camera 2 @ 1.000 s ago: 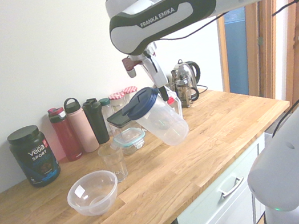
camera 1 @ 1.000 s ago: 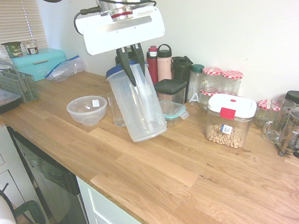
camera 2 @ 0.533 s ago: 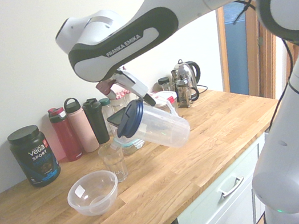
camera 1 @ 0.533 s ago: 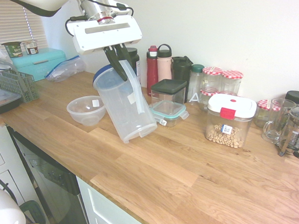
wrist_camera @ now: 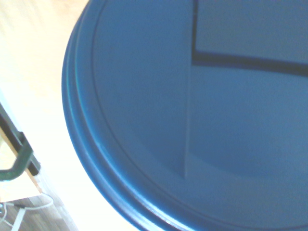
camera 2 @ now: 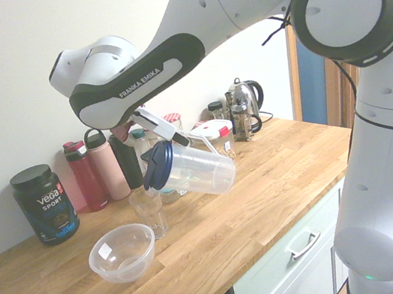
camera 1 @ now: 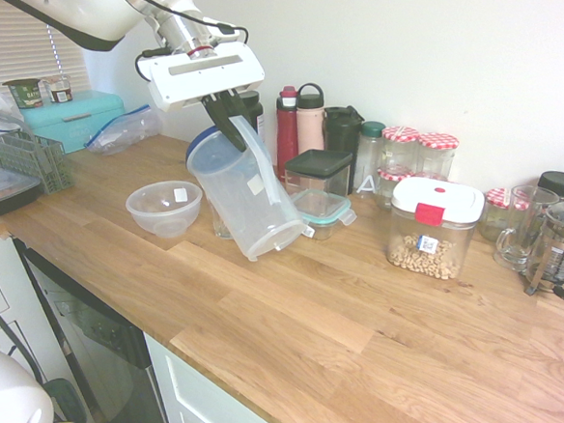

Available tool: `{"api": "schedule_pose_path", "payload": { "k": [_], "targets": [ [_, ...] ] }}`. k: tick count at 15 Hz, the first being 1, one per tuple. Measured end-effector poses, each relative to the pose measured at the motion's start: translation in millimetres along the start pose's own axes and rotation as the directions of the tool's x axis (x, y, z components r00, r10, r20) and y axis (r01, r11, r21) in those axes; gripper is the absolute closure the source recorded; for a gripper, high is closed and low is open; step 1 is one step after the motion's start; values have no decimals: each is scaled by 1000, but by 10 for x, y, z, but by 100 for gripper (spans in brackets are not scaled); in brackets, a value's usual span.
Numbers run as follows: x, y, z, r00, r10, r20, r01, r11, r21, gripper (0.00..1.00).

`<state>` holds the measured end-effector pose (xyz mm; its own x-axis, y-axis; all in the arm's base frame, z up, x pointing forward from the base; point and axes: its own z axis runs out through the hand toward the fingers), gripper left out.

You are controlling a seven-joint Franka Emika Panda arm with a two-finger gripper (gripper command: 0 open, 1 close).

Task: Pour me some water

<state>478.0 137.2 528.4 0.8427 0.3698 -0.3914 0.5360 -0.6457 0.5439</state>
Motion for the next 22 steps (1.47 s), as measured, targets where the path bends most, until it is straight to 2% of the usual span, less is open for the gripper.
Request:
{"api": "schedule_pose_path", "payload": {
  "k": [4,10,12,14,16,18,20,22],
  "targets": [
    [138,12,84,1000,14,17,-13,999,-32,100],
    [290,59,-78,999,49,-22,-49,999,-15,100],
    [72,206,-234,995,76,-66,-72,996,57,100],
    [-363,508,-387,980,165,-114,-148,978,146,100],
    [-824,800,-443,958,260,-121,-225,943,245,100],
    [-1136,1096,-360,930,350,-110,-297,895,332,100],
    [-1404,1452,-183,897,436,-75,-370,831,415,100],
    [-1722,1748,90,856,516,-22,-440,751,493,100]
  ]
}}
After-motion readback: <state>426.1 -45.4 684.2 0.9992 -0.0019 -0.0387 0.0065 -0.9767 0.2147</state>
